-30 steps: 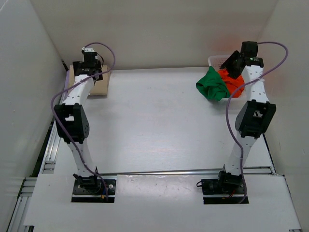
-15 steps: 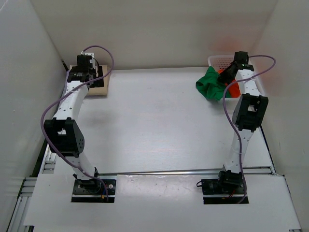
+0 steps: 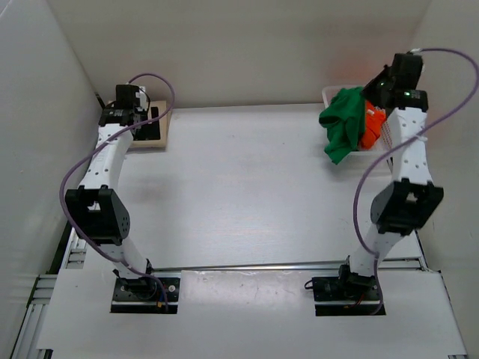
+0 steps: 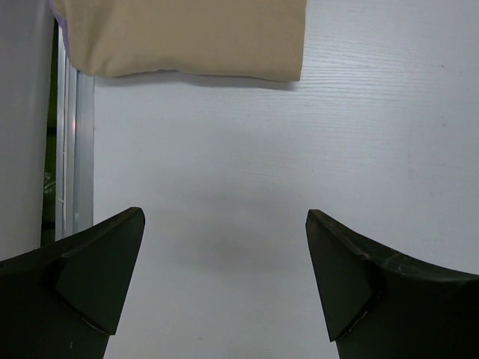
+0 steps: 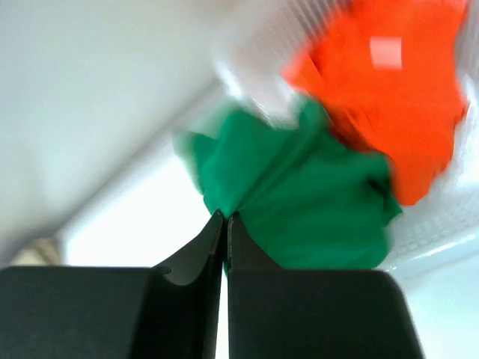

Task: Fold and stack the t-shirts
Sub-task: Grab crumpled tshirt from bin with the right arm, then move the tshirt to the center of the board

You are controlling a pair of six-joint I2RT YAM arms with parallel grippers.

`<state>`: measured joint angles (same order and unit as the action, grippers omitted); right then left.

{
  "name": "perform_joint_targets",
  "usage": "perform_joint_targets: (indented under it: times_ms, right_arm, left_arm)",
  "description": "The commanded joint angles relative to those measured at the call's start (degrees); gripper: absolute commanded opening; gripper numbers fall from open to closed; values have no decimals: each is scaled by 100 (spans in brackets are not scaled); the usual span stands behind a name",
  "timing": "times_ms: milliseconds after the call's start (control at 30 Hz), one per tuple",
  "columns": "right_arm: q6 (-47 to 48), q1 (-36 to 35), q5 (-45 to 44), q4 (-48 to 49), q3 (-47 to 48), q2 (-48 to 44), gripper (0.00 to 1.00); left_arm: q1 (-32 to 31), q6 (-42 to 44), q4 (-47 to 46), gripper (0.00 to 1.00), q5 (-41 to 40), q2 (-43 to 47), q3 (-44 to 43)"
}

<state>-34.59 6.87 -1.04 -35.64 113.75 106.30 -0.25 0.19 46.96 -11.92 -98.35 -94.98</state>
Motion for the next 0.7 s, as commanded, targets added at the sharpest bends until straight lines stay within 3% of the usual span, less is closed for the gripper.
perform_joint_targets:
  times_ms: [0, 233, 367, 467, 567, 667]
  right_arm:
    - [409, -81, -11, 793, 156, -1425, 0]
    - [717, -625, 745, 1989, -407, -3456, 0]
    - [384, -915, 1970, 2578, -458, -3871, 0]
    - [-441, -977, 2432, 3062, -933, -4082, 0]
    - [-751, -1617, 2426, 3124, -1389, -4082, 0]
    - [-690, -3107, 1952, 3177, -1584, -3628, 0]
  left_arm:
    - [210, -19, 647, 100, 681, 632, -416]
    - [403, -19, 955, 100, 1253, 1308, -30]
    - [403, -19, 1008, 100, 1307, 1563, 23]
    - [403, -19, 1008, 100, 1307, 1748, 76]
    - [456, -19, 1008, 100, 1307, 1897, 190]
    - [614, -19, 1008, 100, 1359, 1898, 261]
